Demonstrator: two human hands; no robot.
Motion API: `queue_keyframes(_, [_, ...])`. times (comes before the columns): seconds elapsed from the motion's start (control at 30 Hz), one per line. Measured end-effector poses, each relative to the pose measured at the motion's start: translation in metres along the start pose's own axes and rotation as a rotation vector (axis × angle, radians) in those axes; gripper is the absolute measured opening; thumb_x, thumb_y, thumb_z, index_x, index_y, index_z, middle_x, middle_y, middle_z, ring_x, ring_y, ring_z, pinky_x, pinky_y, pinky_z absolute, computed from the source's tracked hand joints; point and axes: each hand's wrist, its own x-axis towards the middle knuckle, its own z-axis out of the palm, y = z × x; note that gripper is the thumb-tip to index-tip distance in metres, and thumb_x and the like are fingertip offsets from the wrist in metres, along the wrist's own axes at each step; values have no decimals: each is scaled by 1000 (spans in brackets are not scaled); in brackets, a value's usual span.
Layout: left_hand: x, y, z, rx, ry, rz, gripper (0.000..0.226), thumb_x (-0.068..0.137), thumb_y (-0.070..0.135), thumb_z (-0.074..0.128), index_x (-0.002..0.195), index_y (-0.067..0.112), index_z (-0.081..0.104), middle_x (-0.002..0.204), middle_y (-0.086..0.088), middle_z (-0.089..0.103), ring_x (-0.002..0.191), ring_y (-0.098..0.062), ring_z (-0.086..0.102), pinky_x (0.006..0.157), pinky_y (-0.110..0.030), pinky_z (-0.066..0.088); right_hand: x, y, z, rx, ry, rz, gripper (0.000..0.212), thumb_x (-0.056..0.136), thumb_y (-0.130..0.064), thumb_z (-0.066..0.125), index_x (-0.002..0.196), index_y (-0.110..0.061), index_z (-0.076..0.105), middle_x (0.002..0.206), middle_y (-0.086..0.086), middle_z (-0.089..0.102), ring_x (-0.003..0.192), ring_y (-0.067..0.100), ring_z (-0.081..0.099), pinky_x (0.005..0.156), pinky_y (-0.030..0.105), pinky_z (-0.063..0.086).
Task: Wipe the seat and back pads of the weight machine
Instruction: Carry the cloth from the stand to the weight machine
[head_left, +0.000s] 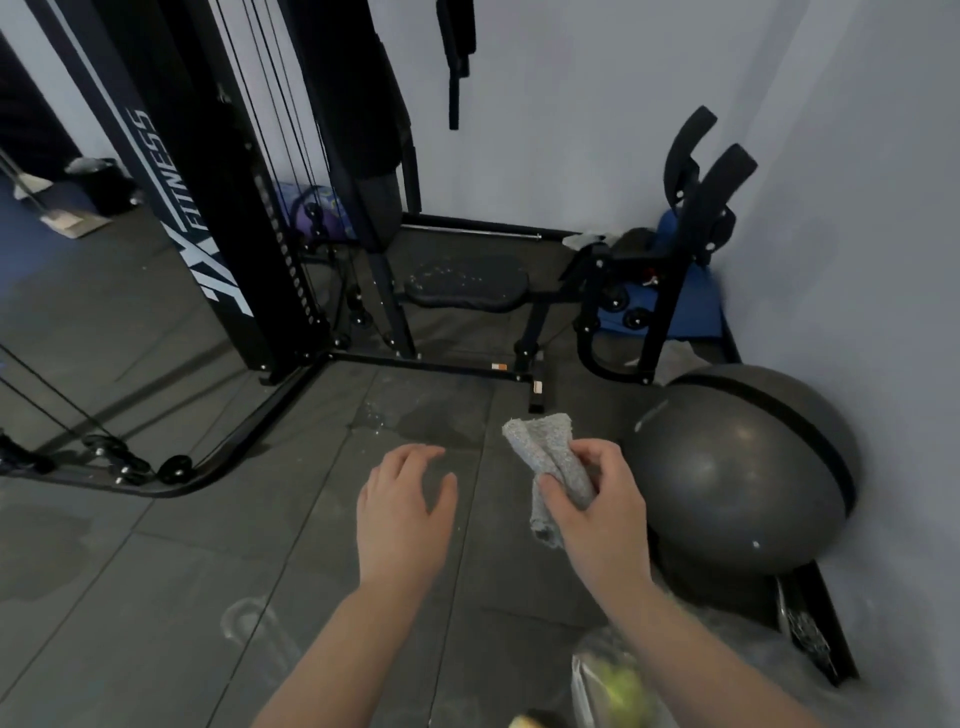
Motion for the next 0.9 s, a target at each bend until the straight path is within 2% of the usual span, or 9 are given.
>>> queue_keyframes(0.17, [71,16,18,25,15,3,28,89,27,60,117,25,60,121,10,56,108,-15,52,100,-43,41,87,-1,10,22,8,-11,37,82,-24,74,109,-32,50,102,-14,57,91,4,59,77,30,54])
queue_keyframes(0.3, [134,17,35,28,23,-37,27,90,30,59,116,27,59,120,12,55,95,-20,57,96,-45,43,145,3,29,20,-36,-21,38,82,-26,73,110,-33,49,103,-16,56,92,3,59,77,30,55])
queue_keyframes(0.53, [267,28,79,63,-42,81,28,88,29,60,115,25,61,120,10,56,105,-16,53,95,-43,44,263,11,60,44,34,31,38,83,-26,72,111,-35,49,103,-19,55,94,0,57,80,30,54])
queue_keyframes(0.77, [373,54,118,77,-101,155,27,88,26,61,115,23,62,118,10,56,103,-16,56,96,-42,43,355,26,74,36,89,47,37,85,-27,70,115,-33,50,106,-18,55,97,0,56,78,22,50])
queue_keyframes(0.9, [422,63,154,73,-117,161,27,87,27,62,114,24,62,117,12,56,95,-17,58,93,-42,45,412,51,76,31,90,86,38,84,-24,71,115,-31,51,106,-19,56,97,-4,55,76,16,47])
